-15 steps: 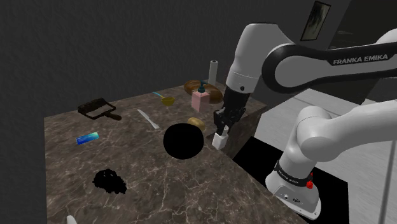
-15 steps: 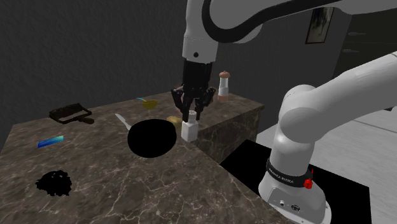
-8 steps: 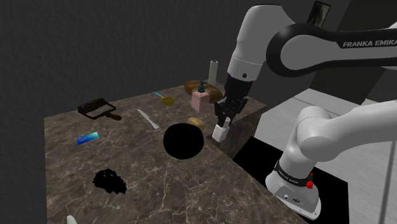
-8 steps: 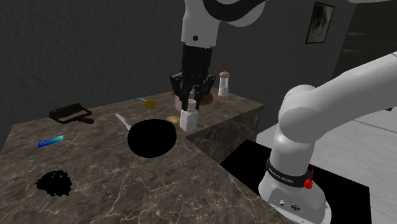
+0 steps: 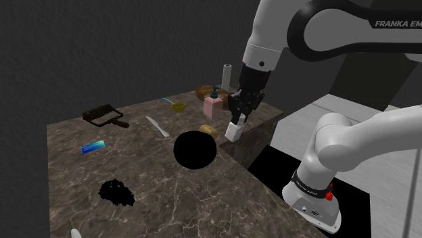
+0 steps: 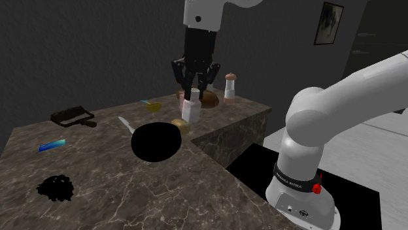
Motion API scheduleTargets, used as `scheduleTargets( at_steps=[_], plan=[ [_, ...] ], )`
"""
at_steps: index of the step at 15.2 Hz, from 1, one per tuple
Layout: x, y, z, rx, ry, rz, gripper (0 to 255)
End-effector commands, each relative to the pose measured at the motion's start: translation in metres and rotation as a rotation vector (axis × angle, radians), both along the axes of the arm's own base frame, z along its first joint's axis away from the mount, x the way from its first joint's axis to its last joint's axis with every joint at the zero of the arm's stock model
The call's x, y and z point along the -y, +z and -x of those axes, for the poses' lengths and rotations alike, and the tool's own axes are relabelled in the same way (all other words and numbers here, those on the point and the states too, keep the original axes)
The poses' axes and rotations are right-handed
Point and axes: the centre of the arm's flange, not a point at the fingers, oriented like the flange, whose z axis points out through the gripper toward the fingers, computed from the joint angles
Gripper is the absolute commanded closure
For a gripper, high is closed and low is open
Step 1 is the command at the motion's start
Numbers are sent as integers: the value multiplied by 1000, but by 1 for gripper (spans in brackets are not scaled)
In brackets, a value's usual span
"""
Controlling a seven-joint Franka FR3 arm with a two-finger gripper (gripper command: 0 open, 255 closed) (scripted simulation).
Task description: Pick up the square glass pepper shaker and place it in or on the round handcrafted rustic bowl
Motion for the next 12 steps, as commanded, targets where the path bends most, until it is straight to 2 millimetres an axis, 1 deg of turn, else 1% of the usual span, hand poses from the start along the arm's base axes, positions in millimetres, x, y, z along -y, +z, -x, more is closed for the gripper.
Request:
scheduleTargets(
  at_steps=[1, 11, 12],
  plan=[
    [-5, 7, -19, 0, 0, 0, 255],
    [-44, 40, -141, 0, 0, 0, 255],
    [-44, 35, -141, 0, 0, 0, 255]
  ],
)
